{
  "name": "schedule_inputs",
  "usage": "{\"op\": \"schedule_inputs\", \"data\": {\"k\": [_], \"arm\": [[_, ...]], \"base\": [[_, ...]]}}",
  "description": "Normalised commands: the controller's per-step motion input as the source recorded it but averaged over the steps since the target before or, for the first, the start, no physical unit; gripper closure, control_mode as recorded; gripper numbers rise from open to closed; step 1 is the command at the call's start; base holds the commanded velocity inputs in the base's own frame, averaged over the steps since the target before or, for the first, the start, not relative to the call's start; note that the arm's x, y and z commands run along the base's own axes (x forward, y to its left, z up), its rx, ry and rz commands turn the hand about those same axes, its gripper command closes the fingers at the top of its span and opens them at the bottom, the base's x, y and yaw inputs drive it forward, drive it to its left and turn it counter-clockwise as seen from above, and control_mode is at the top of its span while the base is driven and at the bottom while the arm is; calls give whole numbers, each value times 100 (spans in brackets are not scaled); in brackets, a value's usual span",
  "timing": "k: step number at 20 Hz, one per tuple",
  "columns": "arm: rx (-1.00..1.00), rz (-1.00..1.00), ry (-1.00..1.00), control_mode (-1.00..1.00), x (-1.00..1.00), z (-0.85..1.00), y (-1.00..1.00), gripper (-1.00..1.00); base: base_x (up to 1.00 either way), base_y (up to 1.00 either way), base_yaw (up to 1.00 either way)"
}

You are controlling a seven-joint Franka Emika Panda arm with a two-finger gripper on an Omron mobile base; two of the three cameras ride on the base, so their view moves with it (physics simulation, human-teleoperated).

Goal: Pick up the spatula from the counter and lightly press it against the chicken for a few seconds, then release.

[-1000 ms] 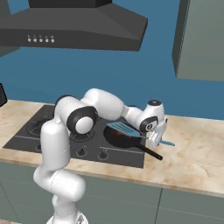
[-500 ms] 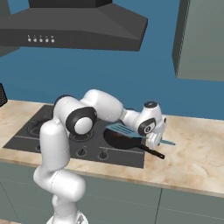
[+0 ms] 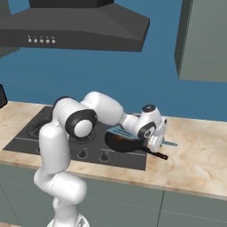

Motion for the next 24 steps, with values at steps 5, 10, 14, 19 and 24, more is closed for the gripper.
{"op": "schedule_inputs", "data": {"k": [5,10,14,19,24], "arm": [[0,0,-7,-100,0,27,-2,100],[1,2,-3,-100,0,63,-15,100],[2,6,-4,-100,-13,48,-10,100],[0,4,-17,-100,-60,10,4,100],[2,0,-26,-100,-85,8,17,100]], "base": [[0,0,0],[0,0,0],[0,0,0],[0,0,0],[0,0,0]]}}
